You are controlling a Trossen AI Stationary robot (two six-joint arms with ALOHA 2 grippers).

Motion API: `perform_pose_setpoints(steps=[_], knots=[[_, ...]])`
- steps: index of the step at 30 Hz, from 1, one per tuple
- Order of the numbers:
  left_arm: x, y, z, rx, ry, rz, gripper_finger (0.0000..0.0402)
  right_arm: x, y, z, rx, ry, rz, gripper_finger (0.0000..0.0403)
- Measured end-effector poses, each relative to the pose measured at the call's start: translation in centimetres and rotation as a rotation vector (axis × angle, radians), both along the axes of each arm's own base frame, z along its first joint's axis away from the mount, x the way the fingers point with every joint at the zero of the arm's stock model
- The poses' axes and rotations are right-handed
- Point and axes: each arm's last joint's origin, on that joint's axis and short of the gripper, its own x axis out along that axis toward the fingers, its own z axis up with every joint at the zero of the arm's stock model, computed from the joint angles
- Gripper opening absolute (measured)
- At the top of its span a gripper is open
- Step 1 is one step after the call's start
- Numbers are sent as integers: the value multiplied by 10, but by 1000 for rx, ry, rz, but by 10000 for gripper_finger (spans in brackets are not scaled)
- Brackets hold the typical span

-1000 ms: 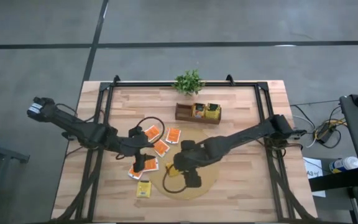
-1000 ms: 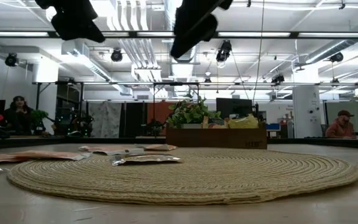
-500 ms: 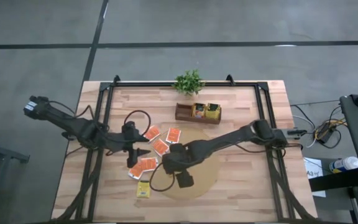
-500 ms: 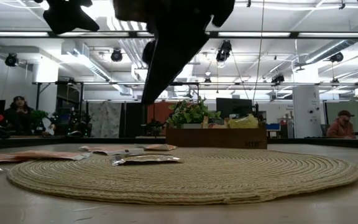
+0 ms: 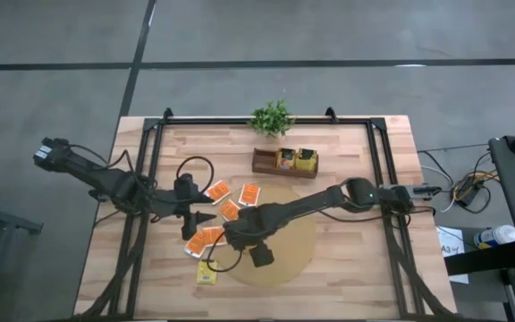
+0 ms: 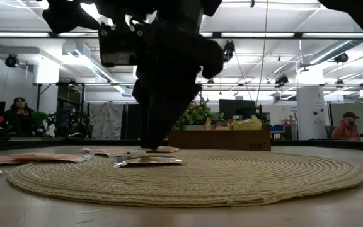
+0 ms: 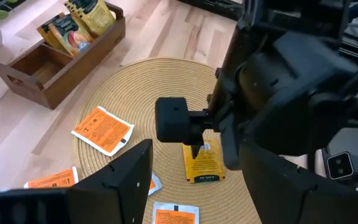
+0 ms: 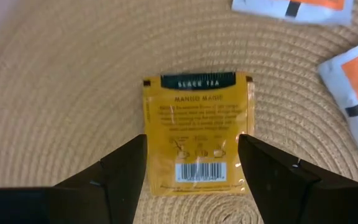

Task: Pick & Place Tea
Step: Put the orange tea bag into the middle section of the wooden organizer

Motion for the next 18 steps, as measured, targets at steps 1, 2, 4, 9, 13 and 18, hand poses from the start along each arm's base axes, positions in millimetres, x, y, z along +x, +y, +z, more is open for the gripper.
perform_pose_setpoints(steps=[1,2,4,9,13,18], knots=[[0,0,0,0,0,0,233,0,-1,-3,-3,8,1,249],[0,0,0,0,0,0,233,-1,-2,-5,-5,15,0,249],[0,0,0,0,-1,0,233,-3,-4,-10,-8,34,-6,249],[-1,0,1,7,-4,-4,233,-7,-10,-20,-17,68,-10,248],[-2,1,2,13,-12,-1,233,-8,-13,-23,-20,71,-4,242],[-3,2,3,20,-16,5,233,-8,-13,-25,-22,68,0,218]])
